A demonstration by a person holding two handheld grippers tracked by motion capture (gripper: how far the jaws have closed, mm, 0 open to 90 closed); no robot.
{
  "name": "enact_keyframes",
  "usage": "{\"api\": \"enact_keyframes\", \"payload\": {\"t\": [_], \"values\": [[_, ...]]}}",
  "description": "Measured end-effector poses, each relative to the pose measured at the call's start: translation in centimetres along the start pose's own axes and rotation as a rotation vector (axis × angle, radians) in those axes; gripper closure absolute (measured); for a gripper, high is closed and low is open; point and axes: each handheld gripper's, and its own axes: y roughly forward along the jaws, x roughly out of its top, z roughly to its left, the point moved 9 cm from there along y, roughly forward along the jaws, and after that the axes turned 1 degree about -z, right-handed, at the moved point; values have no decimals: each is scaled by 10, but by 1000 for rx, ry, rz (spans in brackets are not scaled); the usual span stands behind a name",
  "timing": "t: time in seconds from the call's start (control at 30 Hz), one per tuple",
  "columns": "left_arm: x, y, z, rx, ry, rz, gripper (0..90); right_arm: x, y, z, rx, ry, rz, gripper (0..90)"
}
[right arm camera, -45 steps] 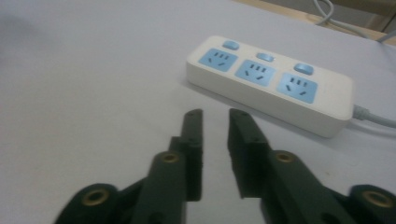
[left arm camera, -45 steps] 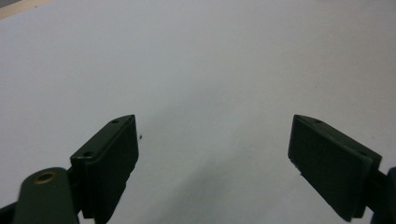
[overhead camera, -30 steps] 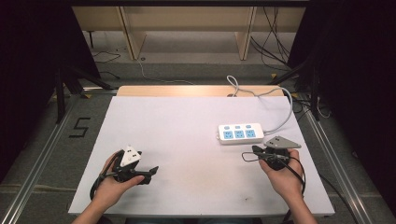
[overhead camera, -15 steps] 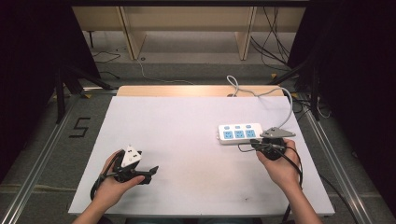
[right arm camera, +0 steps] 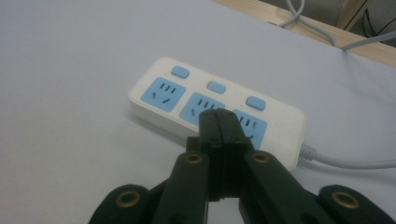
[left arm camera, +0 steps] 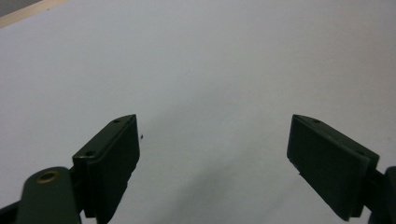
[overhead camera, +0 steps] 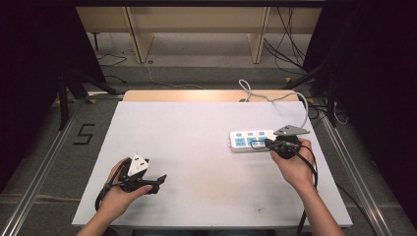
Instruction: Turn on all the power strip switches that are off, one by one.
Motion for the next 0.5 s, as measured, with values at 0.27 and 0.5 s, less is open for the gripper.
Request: {"api": "enact_keyframes", "payload": {"t": [0.27, 0.5], "values": [[0, 0, 0, -1, -2, 3, 170, 8, 7, -6, 2, 13, 37, 900], [-1, 1, -1, -1, -4, 3, 171, 17, 15, -13, -15, 10, 62, 900]]}}
